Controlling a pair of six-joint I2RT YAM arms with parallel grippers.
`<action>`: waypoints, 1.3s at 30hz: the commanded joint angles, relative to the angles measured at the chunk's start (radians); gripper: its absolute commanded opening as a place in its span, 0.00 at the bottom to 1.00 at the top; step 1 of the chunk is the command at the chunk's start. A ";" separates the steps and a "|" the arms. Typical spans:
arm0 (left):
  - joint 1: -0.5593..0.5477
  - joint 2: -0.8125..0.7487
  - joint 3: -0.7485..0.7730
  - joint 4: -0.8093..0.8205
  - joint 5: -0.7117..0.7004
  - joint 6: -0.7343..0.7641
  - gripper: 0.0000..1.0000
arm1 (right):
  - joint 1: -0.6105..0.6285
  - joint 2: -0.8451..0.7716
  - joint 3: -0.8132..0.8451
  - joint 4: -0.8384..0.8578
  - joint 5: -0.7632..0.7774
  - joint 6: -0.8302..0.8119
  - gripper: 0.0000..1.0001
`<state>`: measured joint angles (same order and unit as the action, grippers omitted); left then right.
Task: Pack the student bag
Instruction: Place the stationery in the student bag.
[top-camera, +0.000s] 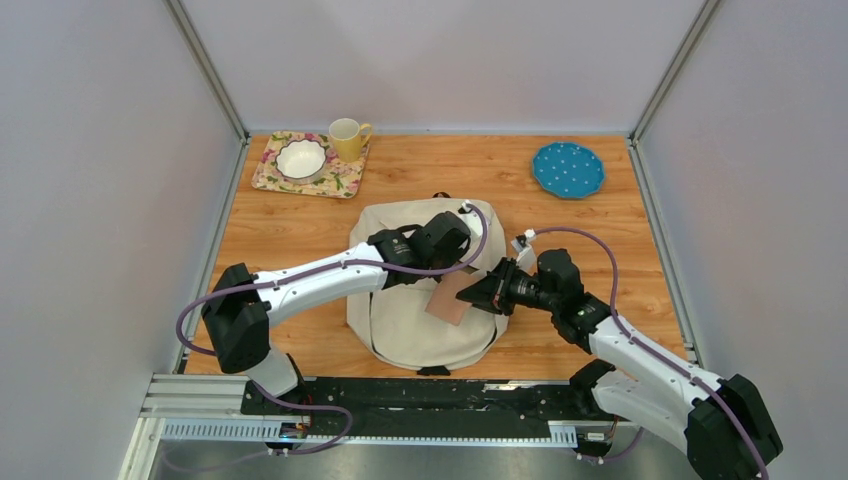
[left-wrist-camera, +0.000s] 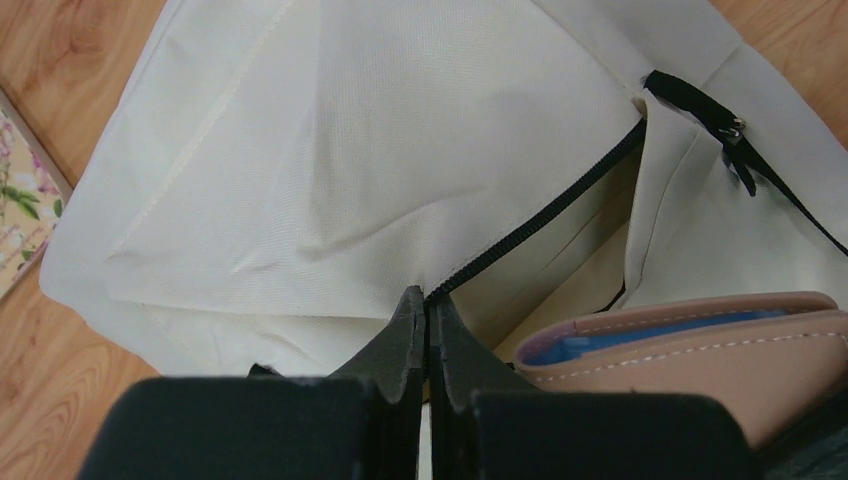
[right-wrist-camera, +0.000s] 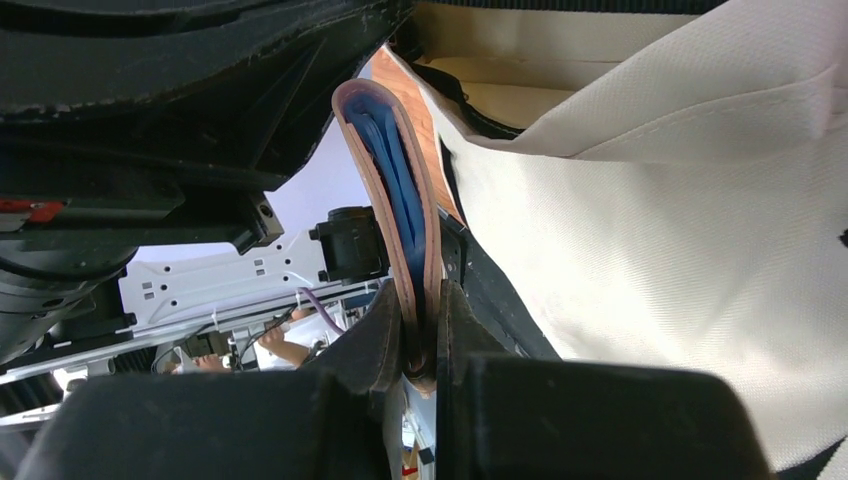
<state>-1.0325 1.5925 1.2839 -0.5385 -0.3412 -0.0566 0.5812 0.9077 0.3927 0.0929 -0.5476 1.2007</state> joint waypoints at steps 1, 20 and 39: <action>-0.008 -0.042 0.051 0.009 0.018 -0.042 0.00 | 0.003 -0.001 0.029 0.013 0.055 0.049 0.00; 0.009 -0.100 0.005 0.034 0.033 -0.058 0.00 | 0.025 0.151 0.076 0.131 0.048 0.206 0.00; 0.015 -0.126 0.035 -0.038 0.126 -0.129 0.00 | -0.056 0.309 0.021 0.407 0.160 0.366 0.00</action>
<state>-1.0119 1.5406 1.2694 -0.5747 -0.2813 -0.1326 0.5869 1.1999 0.4229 0.3504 -0.4419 1.4841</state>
